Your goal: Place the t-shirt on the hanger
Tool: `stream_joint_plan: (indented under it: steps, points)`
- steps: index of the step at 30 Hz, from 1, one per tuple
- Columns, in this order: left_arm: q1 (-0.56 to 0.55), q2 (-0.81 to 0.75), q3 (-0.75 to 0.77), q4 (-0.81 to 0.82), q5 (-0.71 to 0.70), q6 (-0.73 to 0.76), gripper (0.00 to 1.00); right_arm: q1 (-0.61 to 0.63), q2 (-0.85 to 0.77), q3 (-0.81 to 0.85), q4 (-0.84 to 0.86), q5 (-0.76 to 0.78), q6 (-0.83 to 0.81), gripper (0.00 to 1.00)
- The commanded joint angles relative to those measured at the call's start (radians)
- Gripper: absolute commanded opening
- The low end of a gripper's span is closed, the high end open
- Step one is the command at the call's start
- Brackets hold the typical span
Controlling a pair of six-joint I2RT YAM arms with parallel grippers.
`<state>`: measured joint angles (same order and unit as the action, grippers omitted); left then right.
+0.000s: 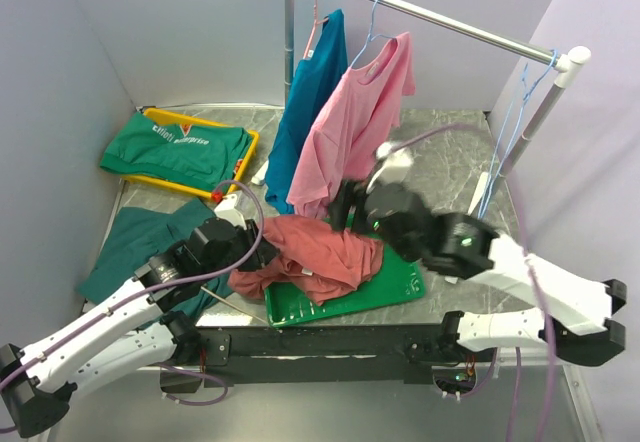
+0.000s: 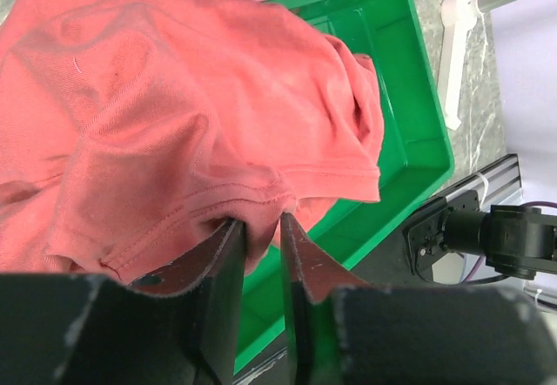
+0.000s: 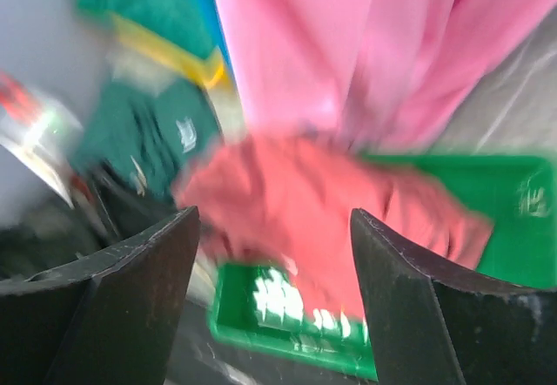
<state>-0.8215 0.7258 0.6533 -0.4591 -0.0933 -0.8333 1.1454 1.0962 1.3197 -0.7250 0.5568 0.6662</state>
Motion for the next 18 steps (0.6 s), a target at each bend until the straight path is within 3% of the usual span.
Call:
stream_joint_plan:
  steps: [1,3,8,13,18]
  points:
    - [0.002,0.02,0.054,0.045,0.013,0.029,0.28,-0.013,0.048,0.264,-0.134,0.346,-0.103,0.77]
    - [0.002,0.029,0.077,0.04,0.012,0.042,0.28,-0.026,0.077,0.376,-0.169,0.504,-0.137,0.77]
    - [0.002,0.075,0.134,0.023,0.01,0.092,0.28,-0.142,0.134,0.551,-0.23,0.641,-0.211,0.79]
    - [0.004,0.101,0.161,0.02,0.027,0.123,0.28,-0.277,0.171,0.674,-0.399,0.65,-0.125,0.79]
    - [0.002,0.113,0.155,0.036,0.052,0.138,0.28,-0.303,0.169,0.69,-0.571,0.67,-0.002,0.79]
